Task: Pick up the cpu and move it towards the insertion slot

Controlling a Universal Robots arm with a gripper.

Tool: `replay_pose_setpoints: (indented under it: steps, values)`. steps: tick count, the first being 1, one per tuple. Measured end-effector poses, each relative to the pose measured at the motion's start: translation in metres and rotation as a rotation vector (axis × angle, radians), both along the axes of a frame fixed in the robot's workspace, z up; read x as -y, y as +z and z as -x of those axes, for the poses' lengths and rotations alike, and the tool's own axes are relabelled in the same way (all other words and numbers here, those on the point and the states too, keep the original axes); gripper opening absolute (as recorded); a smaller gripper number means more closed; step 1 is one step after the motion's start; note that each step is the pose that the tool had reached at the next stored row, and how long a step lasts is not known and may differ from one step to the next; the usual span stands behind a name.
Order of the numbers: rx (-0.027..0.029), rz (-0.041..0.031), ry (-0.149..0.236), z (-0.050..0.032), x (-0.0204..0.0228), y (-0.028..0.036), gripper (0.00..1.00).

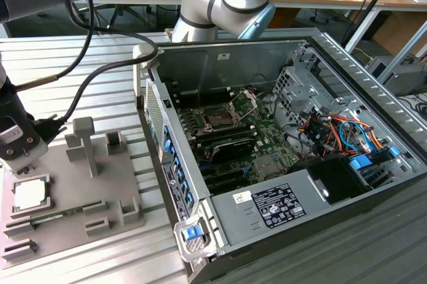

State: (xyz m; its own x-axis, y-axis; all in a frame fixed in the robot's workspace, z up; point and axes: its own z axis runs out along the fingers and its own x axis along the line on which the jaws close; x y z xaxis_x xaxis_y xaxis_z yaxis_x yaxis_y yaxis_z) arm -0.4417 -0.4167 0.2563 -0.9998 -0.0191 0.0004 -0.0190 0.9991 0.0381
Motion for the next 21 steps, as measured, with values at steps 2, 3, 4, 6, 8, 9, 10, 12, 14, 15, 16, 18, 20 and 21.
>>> replay_pose_setpoints:
  steps: [2,3,4,6,8,9,10,12,14,15,16,18,20,21]
  values:
    - [0.0000,0.0000,0.000,0.0000,0.0012,-0.0011,0.11]
    - [0.0000,0.0000,0.000,0.0000,0.0015,-0.0013,0.11]
    - [0.0000,0.0000,0.000,0.0000,0.0019,-0.0017,0.11]
    - [-0.0001,0.0000,0.000,0.0000,0.0024,-0.0024,0.11]
    - [0.0000,0.0000,0.000,0.0000,0.0029,-0.0031,0.11]
    - [0.0000,0.0000,0.000,0.0000,0.0032,-0.0034,0.11]
    - [-0.0002,0.0002,0.000,0.0000,0.0040,-0.0039,0.11]
    - [0.0001,-0.0001,0.000,0.0000,0.0049,-0.0051,0.11]
    - [0.0000,0.0000,0.000,0.0000,0.0057,-0.0058,0.11]
    - [0.0000,0.0001,0.000,0.0000,0.0064,-0.0066,0.11]
    - [0.0000,0.0001,0.000,0.0000,0.0071,-0.0073,0.11]
    - [0.0000,0.0000,0.000,0.0000,0.0079,-0.0084,0.11]
    - [-0.0001,0.0002,0.000,0.0000,0.0088,-0.0094,0.11]
    - [-0.0001,0.0002,0.000,0.0000,0.0091,-0.0098,0.11]
